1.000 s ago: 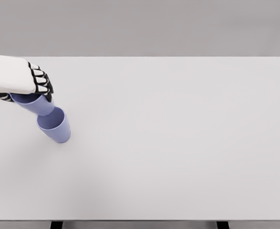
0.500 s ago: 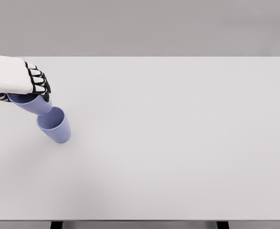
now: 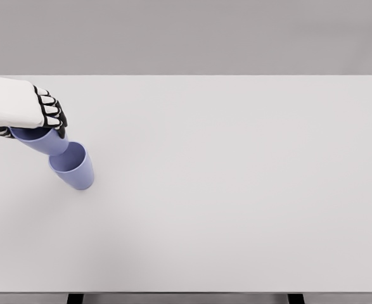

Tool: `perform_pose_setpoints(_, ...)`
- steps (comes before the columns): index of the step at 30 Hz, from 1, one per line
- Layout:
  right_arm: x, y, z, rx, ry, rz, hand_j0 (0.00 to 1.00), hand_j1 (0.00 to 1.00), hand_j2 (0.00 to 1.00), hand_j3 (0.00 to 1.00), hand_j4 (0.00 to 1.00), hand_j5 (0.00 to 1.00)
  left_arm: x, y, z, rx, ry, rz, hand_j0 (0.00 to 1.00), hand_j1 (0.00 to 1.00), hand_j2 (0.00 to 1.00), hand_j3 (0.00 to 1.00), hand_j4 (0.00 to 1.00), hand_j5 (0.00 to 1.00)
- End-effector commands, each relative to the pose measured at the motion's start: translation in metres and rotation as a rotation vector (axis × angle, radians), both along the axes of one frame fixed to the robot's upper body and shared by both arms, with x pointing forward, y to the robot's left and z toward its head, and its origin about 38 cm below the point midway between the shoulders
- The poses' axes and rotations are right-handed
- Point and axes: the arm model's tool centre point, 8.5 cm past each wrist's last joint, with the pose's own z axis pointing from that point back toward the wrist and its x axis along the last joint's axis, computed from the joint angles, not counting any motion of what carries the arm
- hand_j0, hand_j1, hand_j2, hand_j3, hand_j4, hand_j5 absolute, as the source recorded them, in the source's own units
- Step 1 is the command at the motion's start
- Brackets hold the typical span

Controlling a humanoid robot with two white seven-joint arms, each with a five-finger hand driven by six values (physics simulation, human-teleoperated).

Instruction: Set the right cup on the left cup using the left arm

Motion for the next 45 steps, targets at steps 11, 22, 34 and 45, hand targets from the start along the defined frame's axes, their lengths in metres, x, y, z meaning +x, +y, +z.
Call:
perform_pose_setpoints(11, 0.0000, 0.0001, 0.0000, 0.000, 0.000, 0.000, 1.00, 1.00, 1.00, 1.00, 1.00, 1.00, 0.0007, -0.0029, -0.0010, -0.002, 0.002, -0.006, 0.57, 0.57, 0.57, 0.57, 0.57, 0.57)
perform_pose_setpoints(22, 0.0005, -0.0001, 0.0000, 0.000, -0.001, 0.000, 1.00, 1.00, 1.00, 1.00, 1.00, 1.00, -0.0006, -0.0007, -0.0042, -0.001, 0.011, 0.000, 0.57, 0.57, 0.57, 0.57, 0.57, 0.57)
perform_pose_setpoints(34, 0.0000, 0.0001, 0.0000, 0.000, 0.000, 0.000, 1.00, 1.00, 1.00, 1.00, 1.00, 1.00, -0.0021, 0.0050, -0.0031, 0.001, 0.007, 0.015, 0.56, 0.56, 0.56, 0.56, 0.56, 0.56)
perform_pose_setpoints(45, 0.0000, 0.0001, 0.0000, 0.000, 0.000, 0.000, 1.00, 1.00, 1.00, 1.00, 1.00, 1.00, -0.0011, 0.0016, -0.0034, 0.001, 0.008, 0.006, 0.56, 0.56, 0.56, 0.56, 0.56, 0.56)
